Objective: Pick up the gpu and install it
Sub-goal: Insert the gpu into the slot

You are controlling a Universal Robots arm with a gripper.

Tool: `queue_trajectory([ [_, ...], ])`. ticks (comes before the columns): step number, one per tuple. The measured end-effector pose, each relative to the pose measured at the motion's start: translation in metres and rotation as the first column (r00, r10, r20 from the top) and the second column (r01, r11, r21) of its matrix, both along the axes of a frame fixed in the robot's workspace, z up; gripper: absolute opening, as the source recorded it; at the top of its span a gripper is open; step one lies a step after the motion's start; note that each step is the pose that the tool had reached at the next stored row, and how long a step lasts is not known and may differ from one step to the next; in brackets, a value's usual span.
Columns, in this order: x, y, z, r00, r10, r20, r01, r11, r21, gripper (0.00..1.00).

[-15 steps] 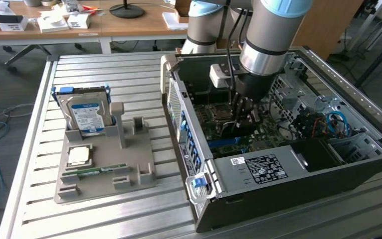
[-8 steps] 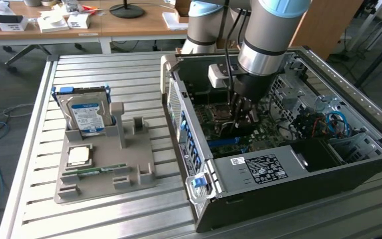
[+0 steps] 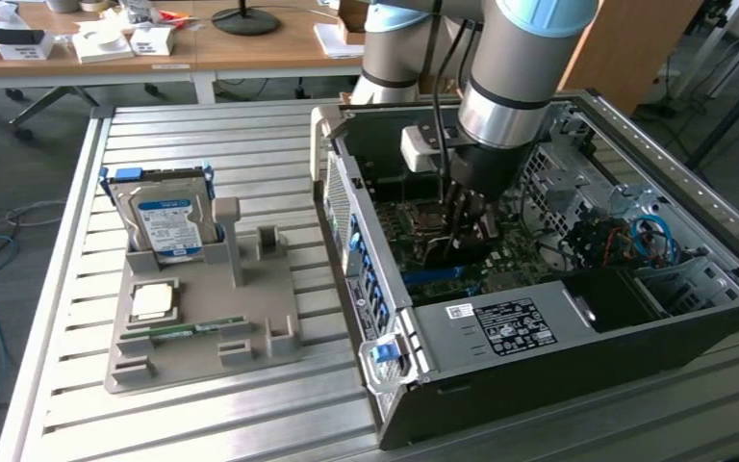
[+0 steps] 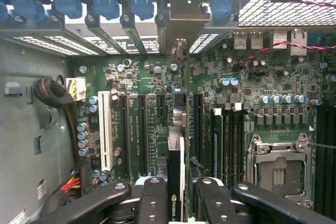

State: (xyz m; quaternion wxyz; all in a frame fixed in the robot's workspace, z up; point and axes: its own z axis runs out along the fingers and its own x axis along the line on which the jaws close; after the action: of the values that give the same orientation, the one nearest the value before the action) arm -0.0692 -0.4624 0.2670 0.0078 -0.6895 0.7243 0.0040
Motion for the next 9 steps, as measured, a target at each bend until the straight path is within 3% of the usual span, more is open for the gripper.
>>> queue_trajectory([
  [9, 0.0, 0.0001, -0.0023, 1.0, 0.0, 0.0003, 0.0, 1.0, 0.0005, 0.26],
])
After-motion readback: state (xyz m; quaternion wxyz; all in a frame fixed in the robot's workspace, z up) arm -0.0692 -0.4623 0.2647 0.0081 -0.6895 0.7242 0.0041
